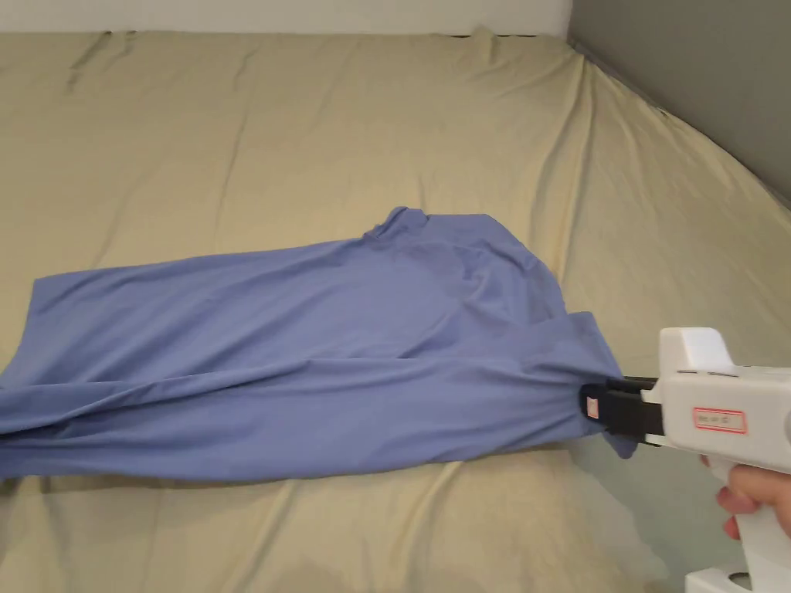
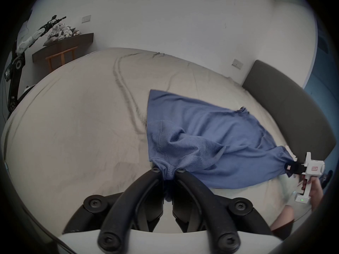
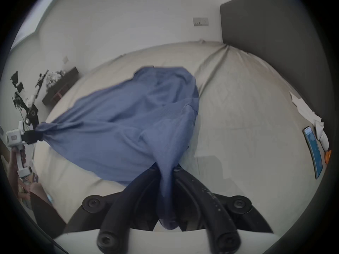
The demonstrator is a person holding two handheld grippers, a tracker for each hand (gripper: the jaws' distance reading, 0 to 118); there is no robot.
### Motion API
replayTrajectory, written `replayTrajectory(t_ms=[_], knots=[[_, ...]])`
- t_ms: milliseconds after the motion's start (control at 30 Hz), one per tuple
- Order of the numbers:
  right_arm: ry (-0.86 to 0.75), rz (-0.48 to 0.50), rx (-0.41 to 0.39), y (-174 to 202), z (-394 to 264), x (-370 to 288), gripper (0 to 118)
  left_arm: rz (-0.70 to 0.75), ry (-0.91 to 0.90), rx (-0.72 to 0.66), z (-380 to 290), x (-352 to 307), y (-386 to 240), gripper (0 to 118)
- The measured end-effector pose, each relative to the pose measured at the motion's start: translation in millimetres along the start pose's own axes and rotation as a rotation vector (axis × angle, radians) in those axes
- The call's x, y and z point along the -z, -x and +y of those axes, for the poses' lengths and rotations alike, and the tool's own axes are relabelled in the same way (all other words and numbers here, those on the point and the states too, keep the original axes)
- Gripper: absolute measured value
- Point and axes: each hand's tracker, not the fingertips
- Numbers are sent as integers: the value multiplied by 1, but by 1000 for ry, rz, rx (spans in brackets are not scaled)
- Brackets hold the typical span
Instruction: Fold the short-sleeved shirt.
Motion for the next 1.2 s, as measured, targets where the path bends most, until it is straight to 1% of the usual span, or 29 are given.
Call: replayTrajectory(t_ms=[33, 67, 133, 167, 267, 300, 367, 400, 467, 500, 533, 567, 600, 633, 667, 700, 733, 800, 833, 867, 900, 933, 967, 1000, 1033, 1067, 1100, 1133, 1200], knots=[[-2, 18, -6, 4, 2, -14, 9, -20, -5, -12, 1, -13, 0, 5], [-4, 11, -24, 8, 2, -30, 9, -19, -8, -9, 0, -25, 1, 5], [19, -42, -79, 15, -4, -54, 9, -16, -7, 10, -7, -42, 8, 5], [29, -34, -92, 24, -12, -66, 9, -11, 5, 16, -13, -49, 12, 5], [116, 5, -106, 26, -42, -82, 9, 18, 87, 24, -39, -61, 29, 5], [146, 0, -119, 29, -52, -83, 9, 20, 123, 23, -49, -62, 33, 5], [216, -23, -168, 32, -73, -78, 9, 21, 210, 30, -72, -58, 41, 5], [242, -32, -171, 32, -82, -74, 9, 22, 252, 24, -81, -54, 44, 5], [243, -53, -172, 30, -92, -64, 9, 31, 301, -8, -96, -47, 49, 5], [217, -94, -199, 31, -96, -62, 9, 36, 309, -23, -100, -45, 51, 5], [186, -111, -196, 32, -99, -61, 10, 42, 292, -50, -103, -44, 53, 8], [182, -102, -154, 20, -102, -58, 10, 69, 275, -79, -105, -44, 54, 15], [172, -118, -126, 20, -104, -61, 18, 124, 267, -68, -106, -45, 55, 29], [152, -161, -127, 20, -106, -66, 44, 176, 238, -62, -105, -50, 57, 59], [123, -186, -134, 20, -108, -73, 74, 174, 167, -83, -101, -60, 57, 81], [89, -206, -126, 21, -108, -82, 97, 164, 126, -78, -96, -71, 55, 95], [34, -212, -116, 23, -107, -93, 107, 160, 77, -46, -89, -84, 50, 100], [-103, -225, -108, 34, -102, -113, 103, 229, -19, 22, -76, -105, 41, 99], [-178, -239, -105, 40, -100, -120, 102, 261, -105, 58, -72, -118, 33, 93], [-251, -247, -107, 47, -100, -125, 94, 265, -204, 106, -69, -131, 24, 79], [-297, -256, -122, 54, -99, -126, 78, 272, -271, 138, -67, -137, 15, 50], [-324, -265, -142, 62, -97, -125, 41, 292, -310, 163, -64, -137, 4, 2], [-331, -286, -166, 70, -91, -120, 12, 314, -318, 168, -61, -133, -3, 0], [-338, -304, -186, 78, -87, -114, 3, 298, -300, 174, -57, -127, -10, 0], [-338, -308, -190, 83, -81, -111, 2, 217, -258, 218, -54, -119, -17, 0], [-336, -272, -202, 88, -74, -107, 2, 149, -203, 252, -51, -109, -22, 0], [-329, -221, -201, 78, -67, -100, 2, 109, -169, 253, -43, -94, -25, 0], [-332, -190, -191, 80, -60, -94, 2, 109, -161, 240, -32, -78, -28, 0], [-344, -158, -200, 90, -46, -85, 2, 105, -172, 231, -9, -46, -25, 0]])
